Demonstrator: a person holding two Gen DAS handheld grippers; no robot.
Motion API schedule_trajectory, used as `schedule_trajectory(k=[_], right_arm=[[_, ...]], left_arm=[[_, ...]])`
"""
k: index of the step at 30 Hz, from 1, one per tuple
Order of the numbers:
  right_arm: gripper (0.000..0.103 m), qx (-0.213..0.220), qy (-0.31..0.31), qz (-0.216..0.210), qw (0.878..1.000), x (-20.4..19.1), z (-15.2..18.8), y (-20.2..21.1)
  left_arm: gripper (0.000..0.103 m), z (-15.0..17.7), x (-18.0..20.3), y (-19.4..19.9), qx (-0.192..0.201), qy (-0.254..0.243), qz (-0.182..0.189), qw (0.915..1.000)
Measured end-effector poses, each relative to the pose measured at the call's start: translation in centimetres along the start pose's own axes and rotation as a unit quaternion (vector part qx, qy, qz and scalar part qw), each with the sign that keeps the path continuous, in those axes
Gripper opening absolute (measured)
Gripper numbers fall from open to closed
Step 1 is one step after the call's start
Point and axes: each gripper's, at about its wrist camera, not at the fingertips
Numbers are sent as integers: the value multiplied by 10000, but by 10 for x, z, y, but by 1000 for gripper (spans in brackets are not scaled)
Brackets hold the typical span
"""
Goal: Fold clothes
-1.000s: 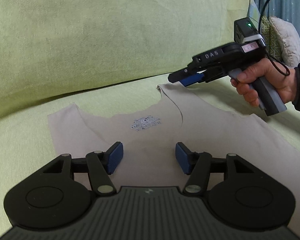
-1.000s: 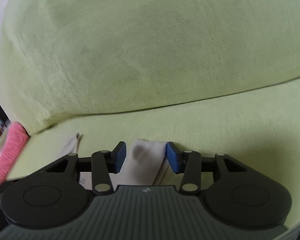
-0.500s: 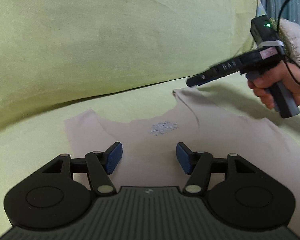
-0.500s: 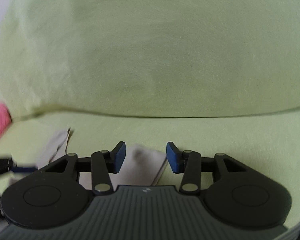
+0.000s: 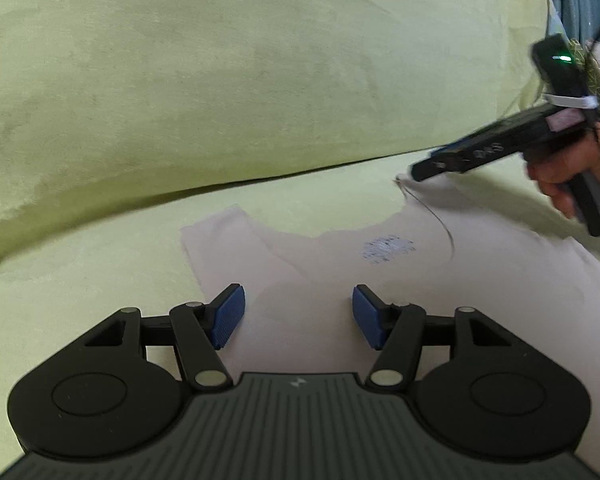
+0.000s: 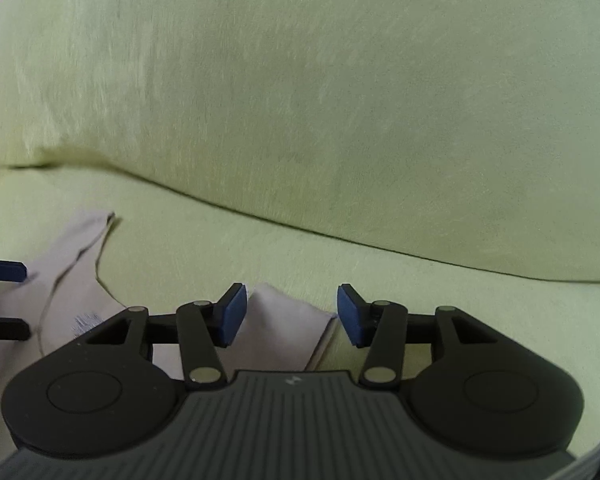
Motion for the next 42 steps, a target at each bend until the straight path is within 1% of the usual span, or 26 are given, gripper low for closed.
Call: schedule_trajectory(k=[2, 5, 8, 10, 11, 12, 13, 15, 16, 17, 20, 24, 28, 32, 34, 35, 38, 40, 42], right_arm=[[46, -12, 58, 70, 10000, -5, 6, 12], [47, -58, 58, 28, 10000, -12, 15, 25], [49, -52, 33, -42, 10000, -17, 23, 44], [51, -61, 50, -88, 9999, -19, 31, 58], [51, -63, 76, -83, 9999, -20, 34, 63], [53, -66, 98, -78, 9999, -21, 36, 67], [54, -64, 100, -80, 9999, -21, 37, 69], [55, -57, 75, -121, 9999, -21, 44, 77], [55, -61, 69, -129, 9999, -21, 46, 79], [55, -65, 52, -130, 9999, -21, 48, 80], [56, -80, -34, -147, 9999, -20, 53, 77], [56, -108, -99, -140, 9998, -19, 58, 71], [56, -97, -101, -113, 9998, -17, 61, 70], [56, -77, -187, -130, 9997, -14, 61, 74], [56, -37, -201, -150, 9997, -15, 61, 80], [56, -24, -203, -159, 9997, -16, 61, 83], [56, 39, -188, -174, 9997, -22, 63, 97], [56, 71, -150, -198, 9997, -29, 67, 108], [56, 77, -92, -243, 9996, -38, 74, 118]], left_arm=[[62, -1, -3, -2, -60, -63, 100, 9999], [62, -7, -7, -4, -76, -224, 128, 9996], [62, -20, -15, -9, 36, -439, 123, 9990], [62, -34, -29, -17, 162, -651, -11, 9977], [62, -39, -34, -20, 176, -672, -62, 9976], [62, -45, -41, -25, 141, -693, -146, 9974], [62, -51, -49, -31, 70, -845, -237, 9961], [62, -56, -56, -44, -159, -1325, -426, 9901], [62, -57, -57, -48, -234, -1428, -408, 9886], [61, -57, -60, -55, -380, -1557, -235, 9868], [50, -58, -63, -73, -585, -1620, 120, 9850], [50, -66, -70, -88, -563, -1417, 143, 9882], [52, -64, -74, -91, -497, -1306, -40, 9902], [52, -61, -78, -87, -344, -984, -117, 9945], [51, -61, -81, -74, -183, -764, -148, 9968], [51, -61, -81, -63, -124, -660, -209, 9975], [50, -52, -75, -27, -12, -439, -173, 9989], [50, -42, -62, -7, 47, -393, -96, 9992], [53, -22, -35, 22, -15, -343, 62, 9994]])
Point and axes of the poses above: each gripper's, at about its wrist camera, not at the fingertips, and y roughly against the way its jaws point, x to its right, z to its underside, and after that the axes turned 5 degrees about z, right-handed
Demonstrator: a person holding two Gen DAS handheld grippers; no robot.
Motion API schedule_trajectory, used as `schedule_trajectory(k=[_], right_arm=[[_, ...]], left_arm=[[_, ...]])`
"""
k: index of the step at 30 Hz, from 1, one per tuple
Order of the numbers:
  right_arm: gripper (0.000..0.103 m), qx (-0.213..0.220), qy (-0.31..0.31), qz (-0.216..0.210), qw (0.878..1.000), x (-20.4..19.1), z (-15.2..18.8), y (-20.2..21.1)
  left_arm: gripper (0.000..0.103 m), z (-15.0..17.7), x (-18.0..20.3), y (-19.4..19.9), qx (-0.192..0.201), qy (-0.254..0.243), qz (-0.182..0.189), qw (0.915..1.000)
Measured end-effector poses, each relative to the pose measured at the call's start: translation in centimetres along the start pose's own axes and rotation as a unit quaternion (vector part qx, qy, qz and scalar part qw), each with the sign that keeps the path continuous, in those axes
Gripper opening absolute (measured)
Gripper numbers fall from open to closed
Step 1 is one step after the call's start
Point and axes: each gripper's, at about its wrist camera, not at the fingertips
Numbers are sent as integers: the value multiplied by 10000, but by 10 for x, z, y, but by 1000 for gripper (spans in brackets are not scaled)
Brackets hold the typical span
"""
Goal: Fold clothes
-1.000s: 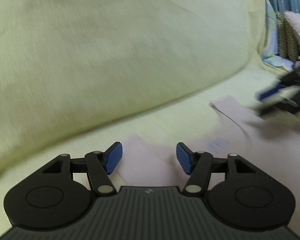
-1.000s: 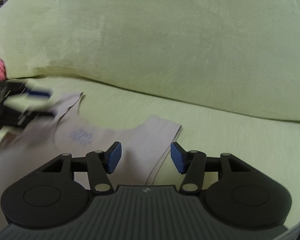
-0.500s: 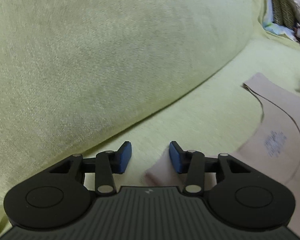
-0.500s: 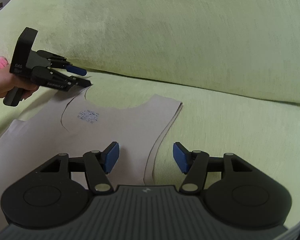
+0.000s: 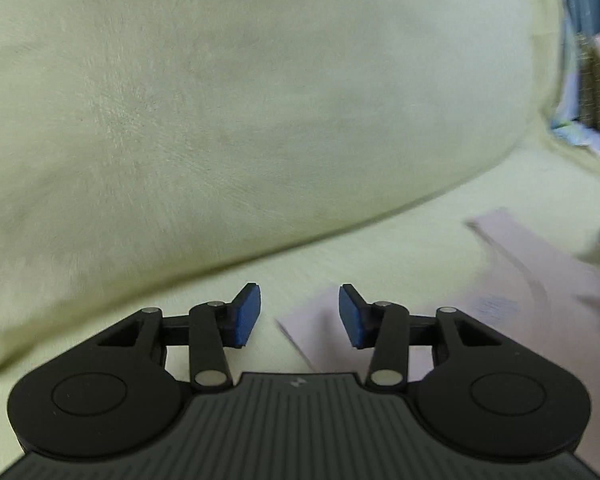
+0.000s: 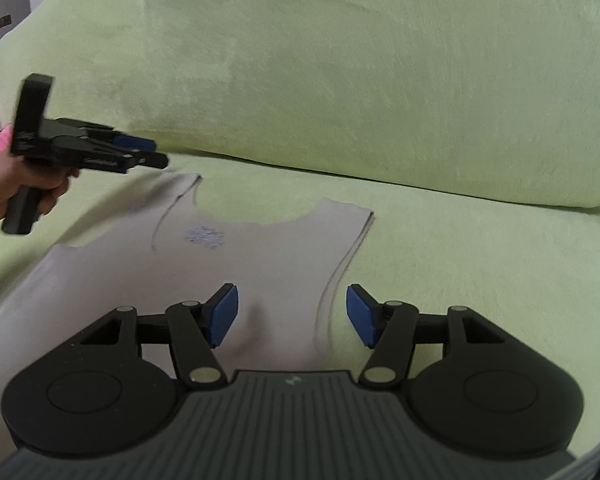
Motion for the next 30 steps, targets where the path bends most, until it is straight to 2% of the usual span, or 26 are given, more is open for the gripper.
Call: schedule_trajectory(k=[5, 8, 11, 13, 19, 23, 30], right_arm=[[56, -78, 34, 19, 10000, -25, 24, 20], [56, -209, -10, 31, 9998, -36, 41, 29], [56, -360, -56, 99, 9993, -44, 61, 39], [56, -357, -54, 201, 9991, -46, 68, 47], [56, -483, -90, 581, 9971, -39, 81, 67], [56, -683, -180, 745, 9947, -41, 82, 76], [57, -567, -502, 717, 9945, -57, 93, 113]], left_arm=[[56, 44, 48, 47, -203, 454, 339, 9982], [57, 62, 62, 57, -355, 762, 280, 9961], [57, 72, 70, 73, -433, 1054, 378, 9928], [57, 80, 81, 72, -482, 918, 197, 9944], [60, 100, 105, 97, -572, 874, 13, 9945], [61, 114, 117, 120, -617, 984, -132, 9931], [64, 124, 132, 140, -735, 1383, -311, 9872]])
Point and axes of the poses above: each gripper's, at about its wrist camera, not at the fingertips, and y roughly against the way its jaws point, x to its right, z to its underside, and after that the axes turned 5 degrees about z, right-handed
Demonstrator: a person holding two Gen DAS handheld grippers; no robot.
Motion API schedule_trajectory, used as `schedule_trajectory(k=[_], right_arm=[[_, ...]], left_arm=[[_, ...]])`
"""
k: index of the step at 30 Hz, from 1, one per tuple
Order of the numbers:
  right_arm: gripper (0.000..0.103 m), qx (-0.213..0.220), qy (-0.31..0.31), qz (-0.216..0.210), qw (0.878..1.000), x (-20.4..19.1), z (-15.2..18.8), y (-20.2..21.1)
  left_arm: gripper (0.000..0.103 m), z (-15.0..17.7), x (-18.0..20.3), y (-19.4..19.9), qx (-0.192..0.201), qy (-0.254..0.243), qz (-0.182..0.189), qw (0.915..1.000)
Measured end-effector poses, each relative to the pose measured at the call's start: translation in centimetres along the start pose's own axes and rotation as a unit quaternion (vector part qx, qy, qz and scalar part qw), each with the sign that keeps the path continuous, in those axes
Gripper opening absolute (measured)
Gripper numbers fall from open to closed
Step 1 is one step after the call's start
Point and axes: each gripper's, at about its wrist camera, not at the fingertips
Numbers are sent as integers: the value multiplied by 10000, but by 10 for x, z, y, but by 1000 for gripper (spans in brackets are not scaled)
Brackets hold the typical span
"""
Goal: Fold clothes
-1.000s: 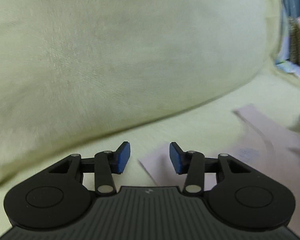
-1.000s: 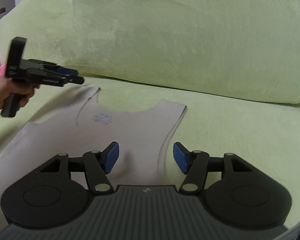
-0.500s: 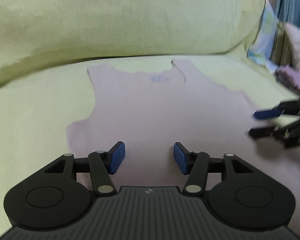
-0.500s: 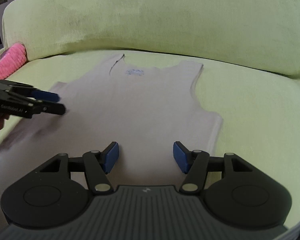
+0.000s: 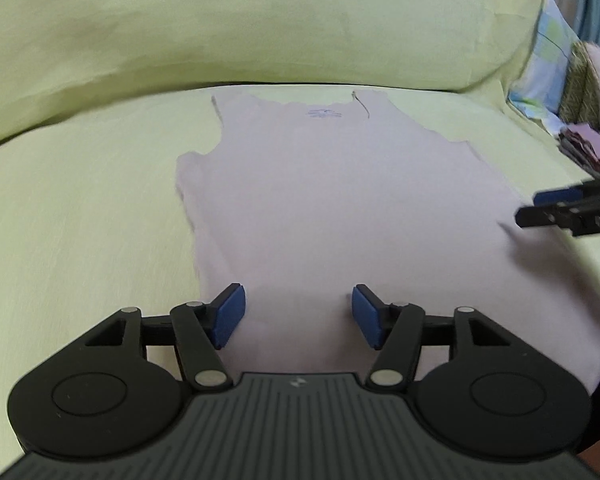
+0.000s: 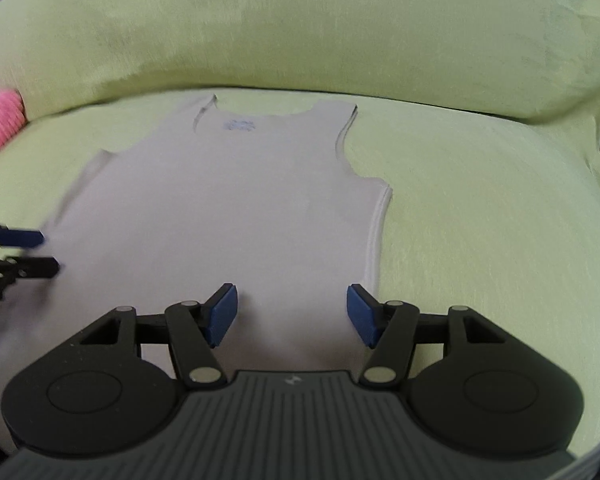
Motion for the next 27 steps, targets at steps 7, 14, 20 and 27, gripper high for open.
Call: schedule_trajectory(k=[7, 14, 20, 27], right_arm=[[59, -24, -400, -30, 9992, -13, 33, 31], [66, -137, -525, 66, 9985, -27, 52, 53], [82, -175, -868, 246, 9958, -25, 76, 78], [93, -176, -784, 137, 9967, -12, 89, 90]], left_arm=[[65, 13, 21, 16, -129, -21, -63, 9999], [67, 22, 36, 25, -165, -87, 149, 9997], [68, 31, 50, 25, -377, -236, 286, 9986], [73, 39, 69, 31, -331, -67, 101, 9994]])
Point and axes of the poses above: each gripper's, at about its wrist camera, not at the fingertips, and y roughly against the way its jaws point, x to its right, z to its underside, and after that the axes turned 5 degrees about z, right-handed
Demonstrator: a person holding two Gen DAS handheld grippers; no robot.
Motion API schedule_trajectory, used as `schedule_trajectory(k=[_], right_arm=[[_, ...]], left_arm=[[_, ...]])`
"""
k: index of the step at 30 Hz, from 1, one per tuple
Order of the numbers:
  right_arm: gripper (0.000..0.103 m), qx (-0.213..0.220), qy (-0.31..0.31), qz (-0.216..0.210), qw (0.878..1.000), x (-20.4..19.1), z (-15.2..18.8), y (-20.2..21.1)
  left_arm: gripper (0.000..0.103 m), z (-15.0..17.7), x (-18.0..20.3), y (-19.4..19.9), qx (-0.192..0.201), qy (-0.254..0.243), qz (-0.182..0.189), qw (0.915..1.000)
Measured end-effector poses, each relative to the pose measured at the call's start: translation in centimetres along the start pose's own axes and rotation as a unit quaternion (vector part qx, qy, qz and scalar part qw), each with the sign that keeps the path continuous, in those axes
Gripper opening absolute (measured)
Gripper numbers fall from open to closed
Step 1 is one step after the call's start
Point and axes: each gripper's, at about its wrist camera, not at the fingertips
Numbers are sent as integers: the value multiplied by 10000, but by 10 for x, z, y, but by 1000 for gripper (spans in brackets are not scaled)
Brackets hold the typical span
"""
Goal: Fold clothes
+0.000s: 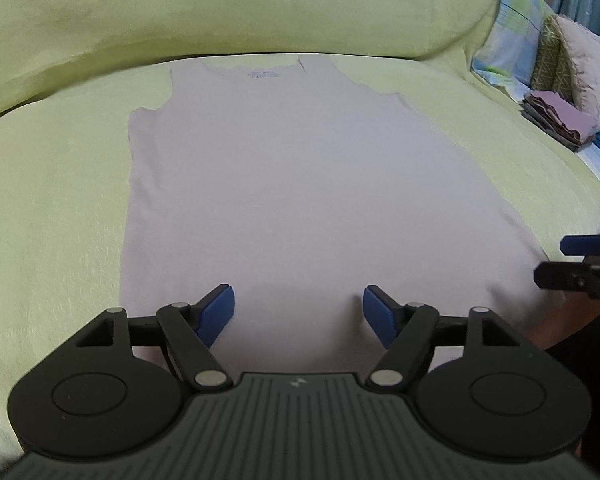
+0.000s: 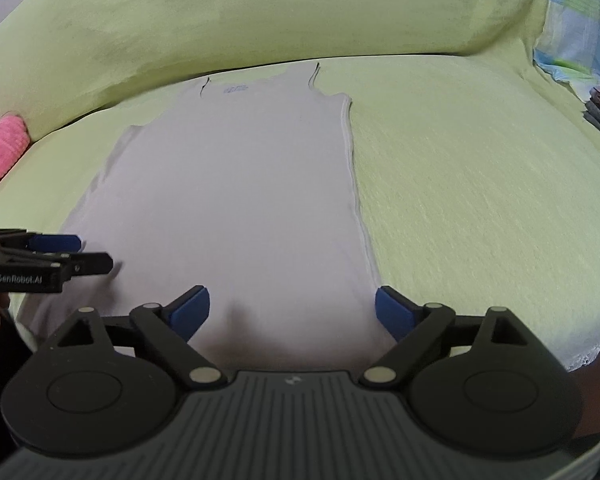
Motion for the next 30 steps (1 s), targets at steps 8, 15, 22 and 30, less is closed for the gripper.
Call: schedule_trajectory(k=[8, 15, 22, 30], right_arm=[[102, -156, 81, -425, 9989, 5, -4, -2], [102, -245, 436, -470, 9976, -17, 1, 16], [102, -211, 564, 127, 9981, -43, 29, 53], [102, -343, 608, 556, 9960, -51, 40, 77]], left_arm=[[83, 19, 8, 22, -24, 198, -374, 9991], [85, 55, 13, 65, -9, 350, -781, 9963], [92, 74, 15, 92, -39, 90, -398, 9992], [94, 81, 16, 101, 164, 145, -135, 9997]])
Point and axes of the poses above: each gripper's, at about its wrist camera, not at the fingertips, and y roughly against the way its jaws point, x to its right, z to its underside, and after that the axes turned 5 degrees about z, right-handed
